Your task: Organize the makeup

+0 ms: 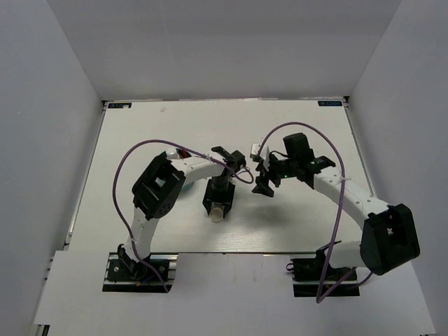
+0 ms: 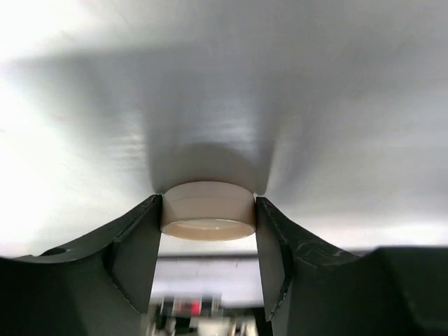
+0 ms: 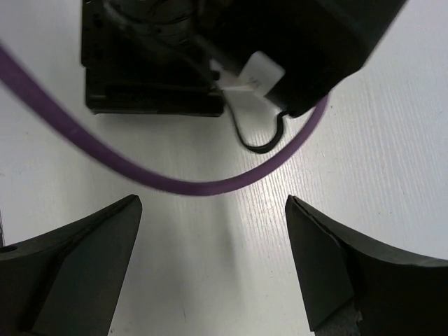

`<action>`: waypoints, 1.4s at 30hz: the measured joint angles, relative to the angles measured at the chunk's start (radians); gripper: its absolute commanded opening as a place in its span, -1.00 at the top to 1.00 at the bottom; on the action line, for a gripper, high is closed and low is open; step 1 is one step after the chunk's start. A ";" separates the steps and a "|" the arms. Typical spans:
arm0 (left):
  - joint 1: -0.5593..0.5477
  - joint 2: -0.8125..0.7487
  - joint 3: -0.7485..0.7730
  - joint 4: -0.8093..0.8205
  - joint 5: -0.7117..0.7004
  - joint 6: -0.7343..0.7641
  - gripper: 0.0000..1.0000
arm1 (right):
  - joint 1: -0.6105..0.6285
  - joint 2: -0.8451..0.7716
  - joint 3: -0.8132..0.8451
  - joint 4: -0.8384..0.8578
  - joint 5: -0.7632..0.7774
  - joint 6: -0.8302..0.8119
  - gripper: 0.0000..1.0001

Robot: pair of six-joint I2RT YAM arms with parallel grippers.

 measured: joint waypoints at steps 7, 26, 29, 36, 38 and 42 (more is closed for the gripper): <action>0.001 -0.057 0.001 0.099 -0.145 -0.068 0.79 | -0.002 -0.076 -0.063 -0.047 -0.008 -0.090 -0.78; -0.063 -0.391 0.085 0.048 -0.479 -0.296 1.00 | -0.010 -0.088 -0.114 -0.085 0.002 -0.145 -0.78; -0.089 -0.429 0.077 0.018 -0.549 -0.365 1.00 | -0.010 -0.079 -0.114 -0.098 0.004 -0.151 -0.78; -0.135 -0.473 0.034 -0.092 -0.699 -0.589 1.00 | -0.010 -0.045 -0.097 -0.146 0.011 -0.182 -0.78; -0.139 -0.465 0.033 -0.121 -0.729 -0.641 1.00 | -0.010 -0.036 -0.085 -0.160 0.014 -0.192 -0.78; -0.139 -0.447 0.033 -0.159 -0.790 -0.720 1.00 | -0.010 -0.021 -0.069 -0.180 0.020 -0.196 -0.78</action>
